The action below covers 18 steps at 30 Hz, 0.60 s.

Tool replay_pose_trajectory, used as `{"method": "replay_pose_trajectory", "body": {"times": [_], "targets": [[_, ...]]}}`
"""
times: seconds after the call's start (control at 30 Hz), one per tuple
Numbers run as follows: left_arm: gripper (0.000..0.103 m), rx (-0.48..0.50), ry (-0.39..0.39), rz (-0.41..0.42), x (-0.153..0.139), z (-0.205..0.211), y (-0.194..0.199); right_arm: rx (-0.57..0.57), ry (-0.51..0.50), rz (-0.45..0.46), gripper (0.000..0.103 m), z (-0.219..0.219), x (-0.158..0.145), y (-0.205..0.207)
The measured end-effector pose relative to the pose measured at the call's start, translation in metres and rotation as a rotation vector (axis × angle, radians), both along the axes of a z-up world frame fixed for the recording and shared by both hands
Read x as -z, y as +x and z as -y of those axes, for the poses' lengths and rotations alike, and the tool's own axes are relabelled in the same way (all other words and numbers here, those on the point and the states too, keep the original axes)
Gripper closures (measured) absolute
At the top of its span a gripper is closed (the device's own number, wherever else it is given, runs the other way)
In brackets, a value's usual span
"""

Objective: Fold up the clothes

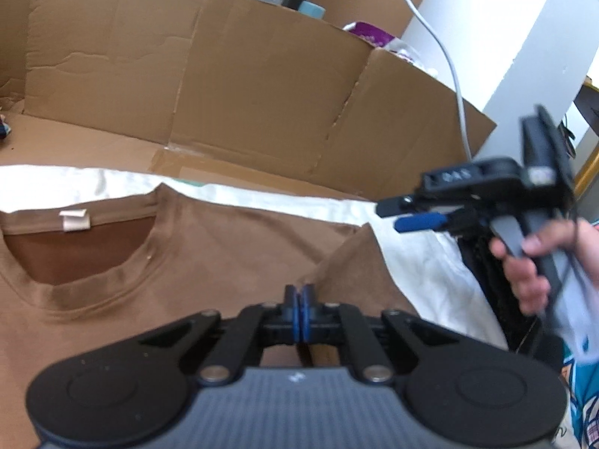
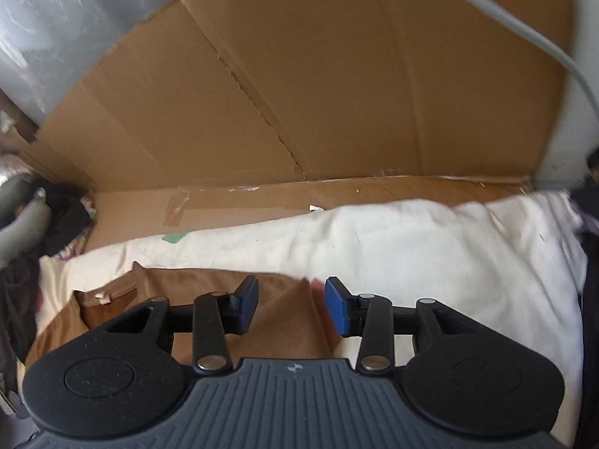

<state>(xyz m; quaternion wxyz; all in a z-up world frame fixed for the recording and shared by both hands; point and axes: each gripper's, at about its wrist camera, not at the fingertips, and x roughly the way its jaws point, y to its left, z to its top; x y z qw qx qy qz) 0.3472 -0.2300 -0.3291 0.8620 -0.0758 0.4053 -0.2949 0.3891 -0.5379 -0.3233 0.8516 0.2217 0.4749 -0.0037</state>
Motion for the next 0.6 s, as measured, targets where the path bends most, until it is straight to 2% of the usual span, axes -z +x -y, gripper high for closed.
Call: {"method": "replay_pose_trajectory", "body": {"times": [0.4, 0.53, 0.6], "targets": [[0.100, -0.021, -0.035, -0.042, 0.009, -0.019, 0.002, -0.136, -0.124, -0.180, 0.056, -0.034, 0.017, 0.041], [0.101, -0.032, -0.036, -0.038, 0.009, -0.022, -0.003, -0.090, -0.274, -0.242, 0.056, -0.036, 0.023, 0.051], [0.101, -0.046, -0.040, -0.050, 0.010, -0.026, -0.005, -0.051, -0.264, -0.252, 0.052, -0.030, 0.024, 0.054]]}}
